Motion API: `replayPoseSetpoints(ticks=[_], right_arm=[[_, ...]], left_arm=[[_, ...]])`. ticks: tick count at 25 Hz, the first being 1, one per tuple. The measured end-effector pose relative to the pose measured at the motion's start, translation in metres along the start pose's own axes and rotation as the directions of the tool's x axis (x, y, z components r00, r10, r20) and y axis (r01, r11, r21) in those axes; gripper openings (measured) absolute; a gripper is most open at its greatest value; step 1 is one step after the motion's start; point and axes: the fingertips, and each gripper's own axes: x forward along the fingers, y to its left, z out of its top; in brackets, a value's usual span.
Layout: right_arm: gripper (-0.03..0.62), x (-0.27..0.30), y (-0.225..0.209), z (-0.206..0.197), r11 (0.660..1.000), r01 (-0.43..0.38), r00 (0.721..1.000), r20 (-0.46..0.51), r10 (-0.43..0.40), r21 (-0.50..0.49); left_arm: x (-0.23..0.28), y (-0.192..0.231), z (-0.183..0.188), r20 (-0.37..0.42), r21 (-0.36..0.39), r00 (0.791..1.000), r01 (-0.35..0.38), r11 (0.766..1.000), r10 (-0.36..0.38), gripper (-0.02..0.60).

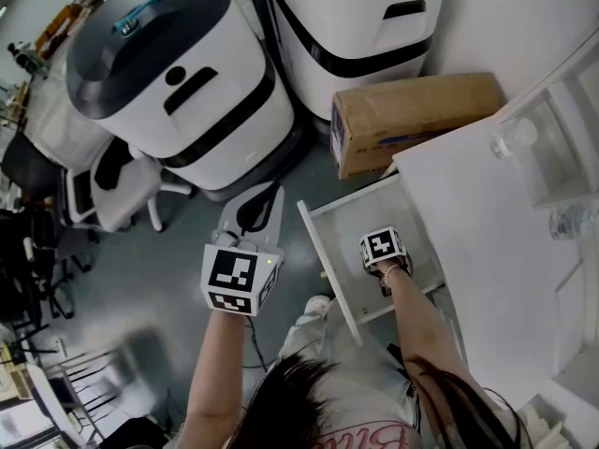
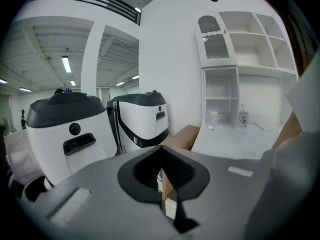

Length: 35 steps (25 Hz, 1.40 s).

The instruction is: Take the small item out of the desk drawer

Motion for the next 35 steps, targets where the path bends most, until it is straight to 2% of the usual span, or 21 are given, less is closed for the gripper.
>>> replayPoseSetpoints(ticks=[18, 22, 35], right_arm=[[0.169, -0.039, 0.008, -0.003, 0.999, 0.012, 1.0, 0.022, -0.011, -0.05], [0.169, -0.051, 0.009, -0.004, 0.998, 0.021, 0.999, 0.03, -0.02, -0.061], [0.169, -0.084, 0.015, -0.005, 0.999, 0.026, 0.997, 0.078, -0.023, -0.037]], left_arm=[[-0.006, -0.022, 0.036, 0.092, -0.001, 0.995, 0.04, 0.999, -0.04, 0.011], [-0.01, -0.02, 0.044, 0.121, -0.024, 0.992, 0.037, 0.999, -0.034, 0.011], [-0.015, -0.031, 0.066, 0.185, -0.047, 0.981, 0.066, 0.997, -0.056, 0.009]])
